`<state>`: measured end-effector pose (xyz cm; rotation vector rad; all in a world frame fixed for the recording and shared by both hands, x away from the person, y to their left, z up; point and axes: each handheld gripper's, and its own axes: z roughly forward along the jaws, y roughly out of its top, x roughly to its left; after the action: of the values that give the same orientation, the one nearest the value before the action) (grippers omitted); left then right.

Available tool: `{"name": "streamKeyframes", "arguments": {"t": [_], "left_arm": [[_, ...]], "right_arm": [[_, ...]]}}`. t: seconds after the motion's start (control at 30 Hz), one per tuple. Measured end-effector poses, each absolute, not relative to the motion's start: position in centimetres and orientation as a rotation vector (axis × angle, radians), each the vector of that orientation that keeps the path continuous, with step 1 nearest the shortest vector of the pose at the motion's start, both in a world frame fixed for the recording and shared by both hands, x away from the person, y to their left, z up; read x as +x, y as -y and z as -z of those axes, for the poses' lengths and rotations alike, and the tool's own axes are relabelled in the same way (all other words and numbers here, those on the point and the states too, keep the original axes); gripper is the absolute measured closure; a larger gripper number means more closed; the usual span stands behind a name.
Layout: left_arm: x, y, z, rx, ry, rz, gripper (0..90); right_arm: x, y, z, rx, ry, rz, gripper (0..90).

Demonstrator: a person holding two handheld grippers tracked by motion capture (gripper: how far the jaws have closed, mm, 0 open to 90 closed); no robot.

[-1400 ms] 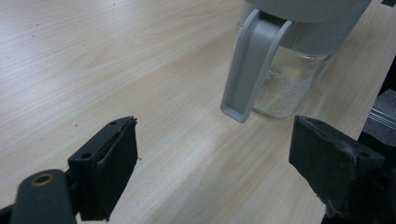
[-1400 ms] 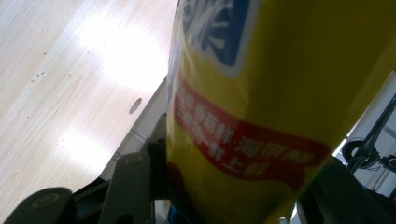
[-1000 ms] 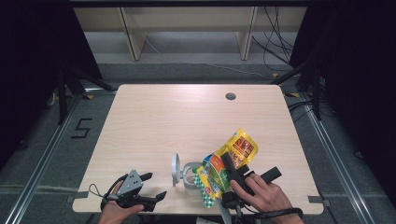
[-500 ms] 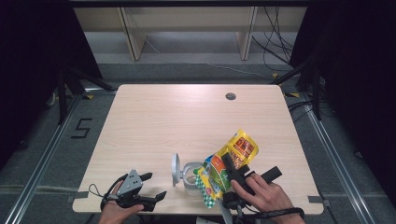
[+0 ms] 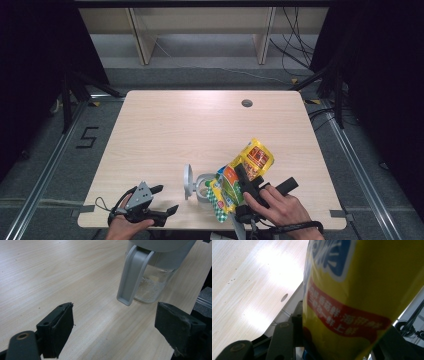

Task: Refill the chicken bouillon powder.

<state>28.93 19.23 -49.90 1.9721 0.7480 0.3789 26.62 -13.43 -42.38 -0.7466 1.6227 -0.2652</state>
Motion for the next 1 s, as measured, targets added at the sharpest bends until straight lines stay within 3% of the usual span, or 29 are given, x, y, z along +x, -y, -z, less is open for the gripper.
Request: {"name": "streamKeyframes", "arguments": {"t": [1.0], "left_arm": [[28.9, -19.1, 50.2, 1.954, -0.793, -0.363, 15.0]], "right_arm": [[27.7, 13.2, 41.0, -0.757, -1.705, 0.299, 55.5]]}}
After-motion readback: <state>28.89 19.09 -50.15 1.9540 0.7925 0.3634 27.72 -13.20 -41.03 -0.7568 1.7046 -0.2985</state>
